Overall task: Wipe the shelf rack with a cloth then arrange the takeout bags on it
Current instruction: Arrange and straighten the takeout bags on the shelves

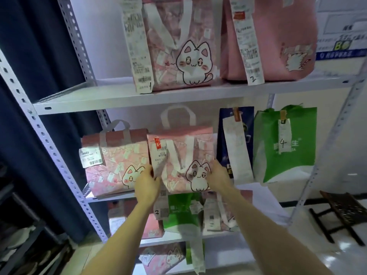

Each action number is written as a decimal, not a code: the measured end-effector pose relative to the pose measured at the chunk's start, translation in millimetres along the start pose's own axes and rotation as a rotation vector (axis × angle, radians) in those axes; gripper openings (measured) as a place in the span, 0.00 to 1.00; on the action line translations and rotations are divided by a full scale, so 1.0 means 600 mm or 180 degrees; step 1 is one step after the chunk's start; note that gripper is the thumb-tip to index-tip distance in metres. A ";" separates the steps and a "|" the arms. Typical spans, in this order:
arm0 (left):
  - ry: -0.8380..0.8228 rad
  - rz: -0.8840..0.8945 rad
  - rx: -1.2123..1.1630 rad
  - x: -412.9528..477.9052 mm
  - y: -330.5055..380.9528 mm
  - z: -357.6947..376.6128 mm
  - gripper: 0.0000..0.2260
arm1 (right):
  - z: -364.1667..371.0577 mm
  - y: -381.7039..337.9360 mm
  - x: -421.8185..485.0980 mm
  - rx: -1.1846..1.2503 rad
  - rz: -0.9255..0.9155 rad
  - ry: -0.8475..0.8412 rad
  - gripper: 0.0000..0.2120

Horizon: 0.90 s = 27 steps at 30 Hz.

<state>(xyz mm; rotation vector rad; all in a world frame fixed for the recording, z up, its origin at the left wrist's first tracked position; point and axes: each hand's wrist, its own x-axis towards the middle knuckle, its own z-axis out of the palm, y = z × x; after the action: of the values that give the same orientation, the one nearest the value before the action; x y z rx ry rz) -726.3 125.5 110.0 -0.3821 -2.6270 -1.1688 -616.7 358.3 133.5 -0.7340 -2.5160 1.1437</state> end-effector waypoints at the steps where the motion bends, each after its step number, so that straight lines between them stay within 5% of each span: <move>1: -0.0018 0.0028 0.0019 0.003 -0.006 0.005 0.08 | 0.002 0.004 -0.001 -0.0068 0.0020 -0.0037 0.19; 3: 0.0045 0.0062 -0.0070 0.002 -0.010 0.000 0.12 | -0.008 0.008 -0.016 -0.0103 0.0038 0.0134 0.20; 7: 0.0546 0.0269 -0.0286 0.004 0.028 -0.053 0.22 | -0.065 -0.050 -0.055 0.0277 -0.0558 0.1672 0.21; 10: 0.1329 0.0945 -0.0780 0.037 0.099 -0.110 0.17 | -0.132 -0.154 -0.048 0.0428 -0.1444 0.2395 0.15; 13: 0.2094 0.1289 -0.1363 0.092 0.202 -0.178 0.15 | -0.200 -0.272 -0.014 0.0564 -0.1896 0.2679 0.20; 16: 0.1881 0.1413 -0.1433 0.161 0.282 -0.230 0.24 | -0.242 -0.355 0.024 0.0381 -0.1860 0.2427 0.34; 21: 0.0546 0.1639 -0.0832 0.239 0.322 -0.273 0.35 | -0.247 -0.399 0.084 0.0449 -0.1229 0.1745 0.55; 27: 0.0605 0.1605 -0.0693 0.281 0.247 -0.308 0.33 | -0.214 -0.424 0.106 0.0055 -0.0896 0.2600 0.59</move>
<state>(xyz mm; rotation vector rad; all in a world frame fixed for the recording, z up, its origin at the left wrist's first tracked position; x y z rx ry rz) -814.5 105.7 386.4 -0.8670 -2.0723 -1.2359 -696.5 331.1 413.1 -0.6391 -1.8317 0.5903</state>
